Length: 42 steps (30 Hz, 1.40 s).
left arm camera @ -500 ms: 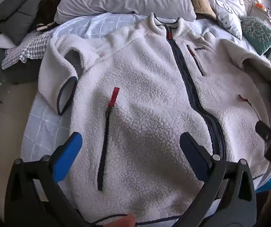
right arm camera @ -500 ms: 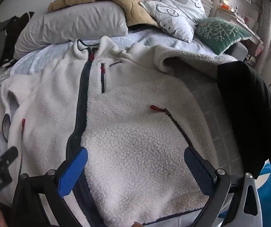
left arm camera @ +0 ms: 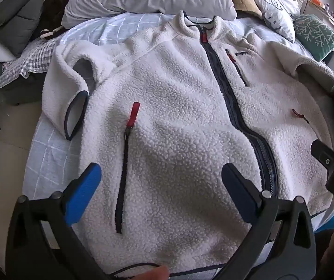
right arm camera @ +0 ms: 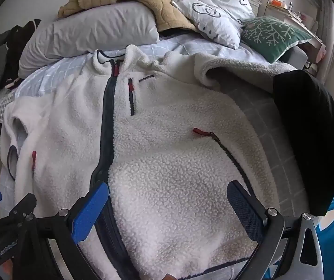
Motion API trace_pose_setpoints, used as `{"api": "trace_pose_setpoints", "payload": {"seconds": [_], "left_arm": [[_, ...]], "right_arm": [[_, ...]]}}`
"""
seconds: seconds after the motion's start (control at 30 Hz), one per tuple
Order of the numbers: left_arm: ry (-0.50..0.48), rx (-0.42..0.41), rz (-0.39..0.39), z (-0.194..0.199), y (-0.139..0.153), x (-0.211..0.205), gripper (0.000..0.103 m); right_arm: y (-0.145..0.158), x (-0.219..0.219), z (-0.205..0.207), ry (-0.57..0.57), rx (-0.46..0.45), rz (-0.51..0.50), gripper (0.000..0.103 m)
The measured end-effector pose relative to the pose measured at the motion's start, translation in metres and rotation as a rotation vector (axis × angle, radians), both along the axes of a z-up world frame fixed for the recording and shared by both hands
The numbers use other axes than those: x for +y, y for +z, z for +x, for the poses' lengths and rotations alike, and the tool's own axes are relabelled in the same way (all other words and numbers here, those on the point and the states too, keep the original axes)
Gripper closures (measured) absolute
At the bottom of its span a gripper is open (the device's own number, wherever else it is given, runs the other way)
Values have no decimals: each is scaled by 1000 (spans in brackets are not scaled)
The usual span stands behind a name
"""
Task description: Fold large clothes
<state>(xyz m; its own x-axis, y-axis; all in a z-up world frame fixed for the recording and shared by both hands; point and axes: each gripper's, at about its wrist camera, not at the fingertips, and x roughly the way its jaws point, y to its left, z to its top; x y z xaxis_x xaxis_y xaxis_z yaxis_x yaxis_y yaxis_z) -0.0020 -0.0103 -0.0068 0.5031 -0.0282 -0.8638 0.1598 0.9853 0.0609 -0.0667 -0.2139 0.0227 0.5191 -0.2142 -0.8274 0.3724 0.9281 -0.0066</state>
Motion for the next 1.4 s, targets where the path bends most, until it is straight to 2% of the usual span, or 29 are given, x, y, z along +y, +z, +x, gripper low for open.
{"api": "trace_pose_setpoints", "payload": {"seconds": [1.4], "left_arm": [[-14,13,-2,-2,-8,-1,1]], "right_arm": [[-5,3,0,14,13,0,0]]}}
